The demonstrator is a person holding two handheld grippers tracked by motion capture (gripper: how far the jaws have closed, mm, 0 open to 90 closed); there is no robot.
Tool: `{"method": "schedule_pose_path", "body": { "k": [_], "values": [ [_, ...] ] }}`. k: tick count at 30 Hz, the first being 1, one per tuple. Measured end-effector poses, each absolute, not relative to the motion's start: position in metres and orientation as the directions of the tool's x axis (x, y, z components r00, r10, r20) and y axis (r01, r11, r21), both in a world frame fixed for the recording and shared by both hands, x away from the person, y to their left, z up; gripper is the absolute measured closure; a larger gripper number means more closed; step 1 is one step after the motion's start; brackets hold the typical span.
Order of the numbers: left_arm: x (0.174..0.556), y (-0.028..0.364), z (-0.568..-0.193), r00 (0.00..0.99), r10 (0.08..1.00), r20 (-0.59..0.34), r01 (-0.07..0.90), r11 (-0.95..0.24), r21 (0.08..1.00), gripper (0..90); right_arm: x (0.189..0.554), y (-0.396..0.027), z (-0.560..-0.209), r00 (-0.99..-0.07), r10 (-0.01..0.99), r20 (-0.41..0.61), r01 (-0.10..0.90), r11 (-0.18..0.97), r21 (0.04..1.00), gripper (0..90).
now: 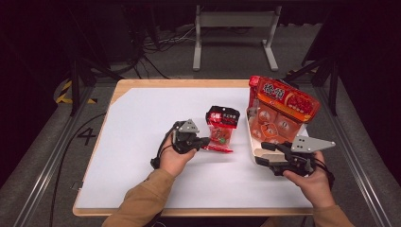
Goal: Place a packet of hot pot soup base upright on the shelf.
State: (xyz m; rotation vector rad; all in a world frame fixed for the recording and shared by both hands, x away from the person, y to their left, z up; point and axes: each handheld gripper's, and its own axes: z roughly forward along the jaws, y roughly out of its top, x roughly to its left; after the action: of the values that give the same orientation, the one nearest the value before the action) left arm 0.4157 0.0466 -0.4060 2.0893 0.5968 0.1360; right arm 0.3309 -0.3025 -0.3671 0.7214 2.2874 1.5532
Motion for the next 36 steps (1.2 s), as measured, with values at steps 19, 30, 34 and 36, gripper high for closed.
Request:
{"method": "schedule_pose_path", "body": {
  "k": [19,30,34,36],
  "values": [
    [0.367,0.050,-0.367,0.945,0.324,-0.047,0.191,-0.428,0.883,90.0,0.361,-0.281,-0.340,-0.817,0.558,0.150,0.313,0.210,0.926,34.4],
    [0.356,0.047,-0.363,0.962,0.273,-0.014,0.130,-0.412,0.902,90.0,0.372,-0.270,-0.337,-0.838,0.500,0.217,0.353,0.193,0.916,33.1],
    [0.354,0.045,-0.363,0.965,0.263,0.000,0.112,-0.409,0.906,90.0,0.373,-0.262,-0.335,-0.848,0.477,0.232,0.358,0.194,0.913,37.3],
    [0.353,0.043,-0.363,0.965,0.260,0.009,0.103,-0.411,0.906,90.0,0.373,-0.260,-0.333,-0.848,0.472,0.243,0.368,0.192,0.910,42.3]
  ]
}}
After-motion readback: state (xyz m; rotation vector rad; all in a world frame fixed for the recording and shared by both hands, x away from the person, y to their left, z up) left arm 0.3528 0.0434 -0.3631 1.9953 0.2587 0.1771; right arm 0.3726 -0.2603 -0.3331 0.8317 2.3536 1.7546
